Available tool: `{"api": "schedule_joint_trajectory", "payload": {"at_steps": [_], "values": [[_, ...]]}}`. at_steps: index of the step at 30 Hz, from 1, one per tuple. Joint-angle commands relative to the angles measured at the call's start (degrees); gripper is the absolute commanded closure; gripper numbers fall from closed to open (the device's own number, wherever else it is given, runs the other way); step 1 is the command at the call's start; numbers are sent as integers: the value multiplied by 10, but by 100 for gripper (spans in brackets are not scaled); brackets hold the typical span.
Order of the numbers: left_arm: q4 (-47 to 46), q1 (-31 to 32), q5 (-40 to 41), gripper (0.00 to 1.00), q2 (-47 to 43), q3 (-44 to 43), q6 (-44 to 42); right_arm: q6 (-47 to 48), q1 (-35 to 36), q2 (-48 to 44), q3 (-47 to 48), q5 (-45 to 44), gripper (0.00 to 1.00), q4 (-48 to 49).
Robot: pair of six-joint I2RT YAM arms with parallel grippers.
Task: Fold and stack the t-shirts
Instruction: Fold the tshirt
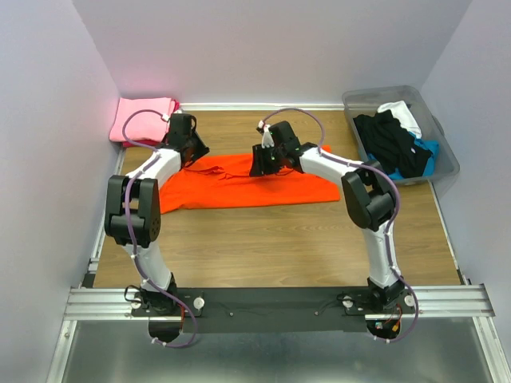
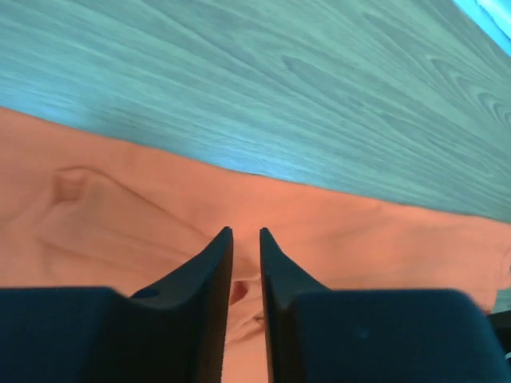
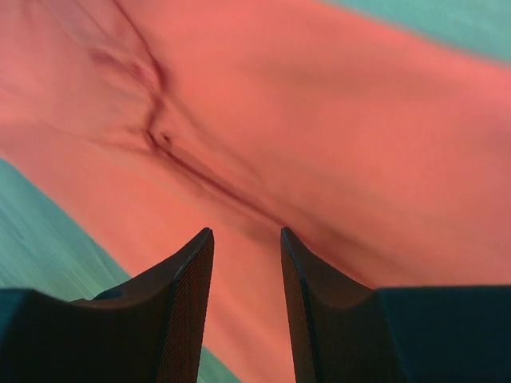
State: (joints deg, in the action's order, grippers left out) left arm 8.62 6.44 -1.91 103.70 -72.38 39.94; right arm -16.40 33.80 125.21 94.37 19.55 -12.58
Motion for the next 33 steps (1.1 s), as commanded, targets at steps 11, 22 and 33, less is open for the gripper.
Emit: {"api": "schedule_joint_trajectory", "payload": {"at_steps": [11, 22, 33], "values": [[-148, 12, -112, 81, 49, 129, 50, 12, -1, -111, -169, -58, 54, 13], [-158, 11, -118, 72, -6, 166, 59, 29, -4, -144, -186, -96, 54, 13], [-8, 12, 27, 44, -184, 177, 38, 22, -74, -204, -259, -182, 54, 10]]}}
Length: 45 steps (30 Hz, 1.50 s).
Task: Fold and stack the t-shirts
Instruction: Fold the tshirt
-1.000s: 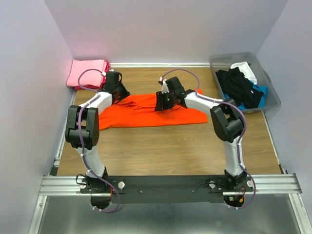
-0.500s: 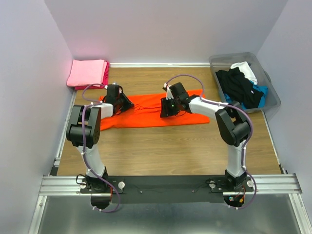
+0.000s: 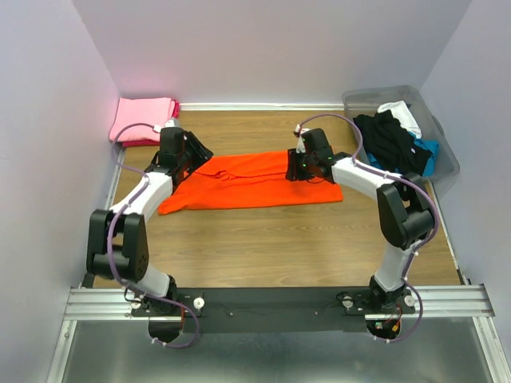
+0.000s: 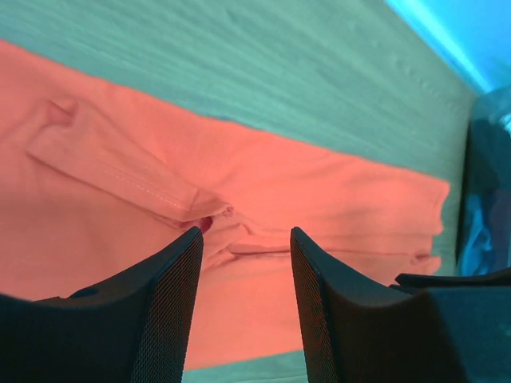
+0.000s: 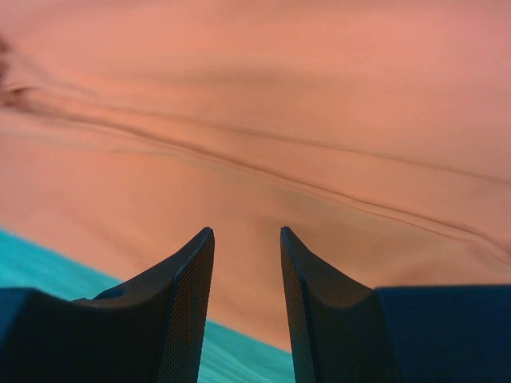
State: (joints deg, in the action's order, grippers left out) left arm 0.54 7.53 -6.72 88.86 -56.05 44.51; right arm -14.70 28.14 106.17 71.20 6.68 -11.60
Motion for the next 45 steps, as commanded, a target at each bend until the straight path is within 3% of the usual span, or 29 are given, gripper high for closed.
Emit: {"api": "schedule_joint_trajectory", "payload": {"at_steps": [1, 7, 11, 19, 23, 28, 32, 42, 45], "values": [[85, 1, 99, 44, -41, 17, -5, 4, -19, -14, -31, -59, 54, -4], [141, 1, 144, 44, -49, 69, 3, -16, -27, -14, -59, -94, 54, -13], [129, 1, 145, 44, -34, 94, 1, -14, -28, -2, -58, -104, 54, -39], [146, 0, 170, 48, 75, 38, -36, -19, -28, 6, -86, -86, 53, -120], [174, 0, 161, 50, 146, -32, -57, -24, -27, -4, -116, -74, 53, -184], [185, 2, 150, 50, 209, -113, -86, -40, -20, -39, -179, 9, 53, -263], [212, 12, 138, 43, 303, -247, -132, -50, 16, -76, -212, 72, 53, -284], [281, 42, 132, 34, 488, -566, -169, -70, 121, -33, -146, 118, 52, -300], [284, 47, 110, 30, 514, -622, -181, -69, 142, -8, -107, 127, 51, -301]]}}
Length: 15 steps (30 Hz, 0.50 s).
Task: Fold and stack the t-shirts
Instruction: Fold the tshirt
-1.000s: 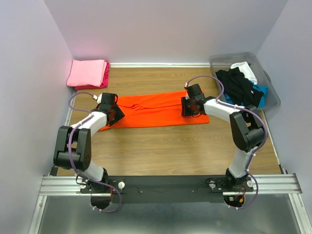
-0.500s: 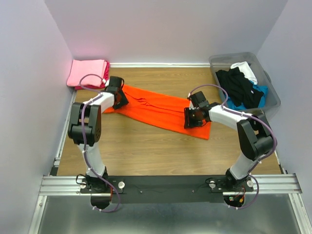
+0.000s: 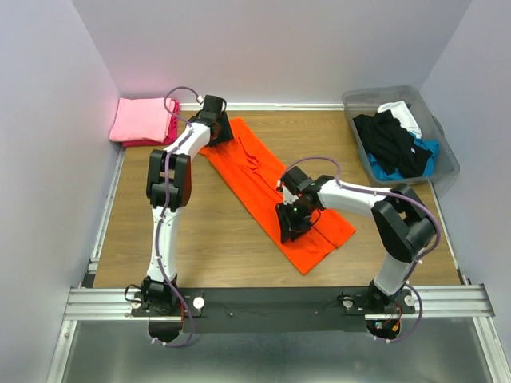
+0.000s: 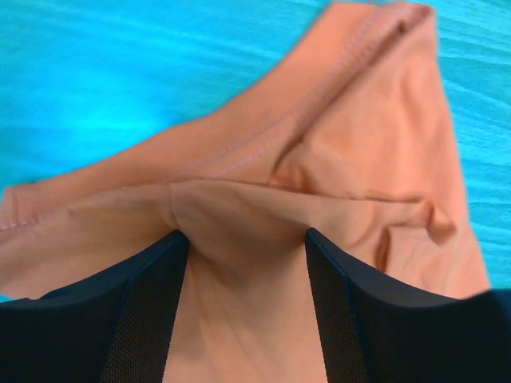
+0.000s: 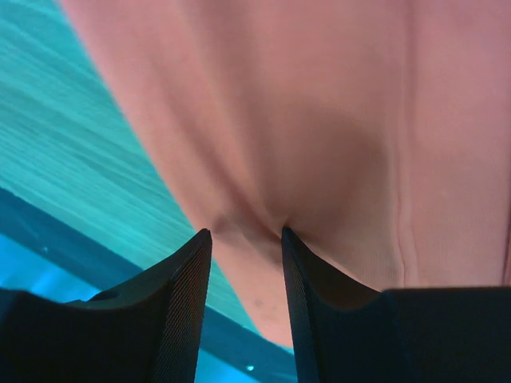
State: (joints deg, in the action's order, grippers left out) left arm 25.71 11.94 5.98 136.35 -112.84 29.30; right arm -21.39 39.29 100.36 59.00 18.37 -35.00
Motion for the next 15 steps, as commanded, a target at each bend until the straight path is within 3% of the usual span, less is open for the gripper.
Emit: {"api": "schedule_joint_trajectory", "payload": {"at_steps": [1, 5, 11, 15], "values": [[32, 3, -21, 29, 40, -61, -30, -2, 34, 53, 23, 10, 51, -67], [21, 3, 1, 24, -12, -32, -24, -4, 38, 40, 48, -11, 50, -73], [-9, 4, 88, 24, -179, 105, 59, -3, 38, 8, 62, -34, 50, -82], [-8, 4, 91, 35, -181, 131, 63, 2, 39, 2, 73, -36, 50, -84]]}}
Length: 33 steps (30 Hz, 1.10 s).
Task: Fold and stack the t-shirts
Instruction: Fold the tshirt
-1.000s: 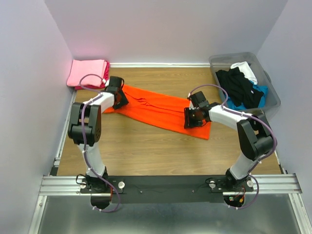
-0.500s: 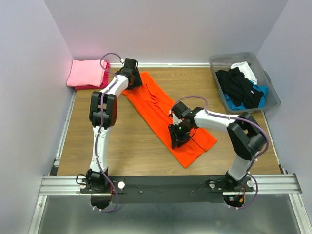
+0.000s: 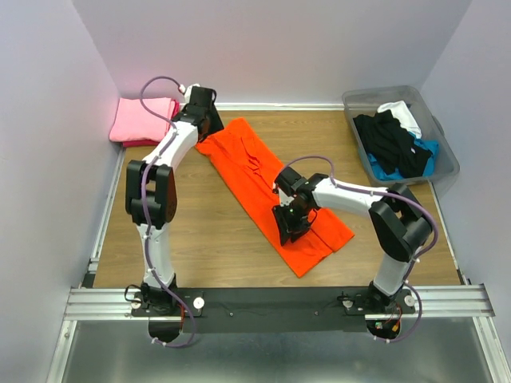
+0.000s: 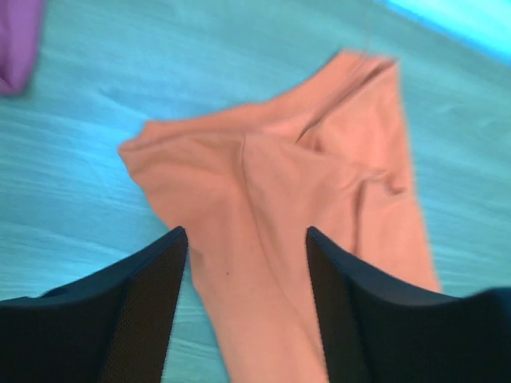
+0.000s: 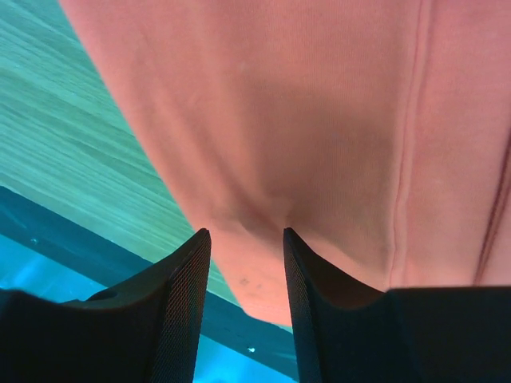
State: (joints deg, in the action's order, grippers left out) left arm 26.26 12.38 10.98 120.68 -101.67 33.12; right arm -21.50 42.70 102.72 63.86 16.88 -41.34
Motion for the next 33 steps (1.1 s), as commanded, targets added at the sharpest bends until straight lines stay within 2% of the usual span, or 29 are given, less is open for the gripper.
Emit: {"api": "schedule_joint_trajectory", "payload": {"at_steps": [1, 5, 11, 24, 29, 33], "values": [[-5, 0, 41, 39, -17, 16, 24, 7, 4, -22, 26, -22, 50, -22], [4, -1, 33, 59, 24, 8, 26, 8, 4, -18, 26, -21, 50, -22], [28, -5, 41, 67, 77, -34, 24, 8, 5, -18, 19, -26, 51, -23], [73, -28, 29, 68, 162, -97, 12, 15, 7, 15, 31, -19, 51, -22], [90, -46, 5, 67, 191, -150, -9, 20, 12, 47, 40, -14, 51, -23], [113, -58, -19, 67, 236, -232, -20, 25, 14, 66, 62, -8, 51, -23]]}}
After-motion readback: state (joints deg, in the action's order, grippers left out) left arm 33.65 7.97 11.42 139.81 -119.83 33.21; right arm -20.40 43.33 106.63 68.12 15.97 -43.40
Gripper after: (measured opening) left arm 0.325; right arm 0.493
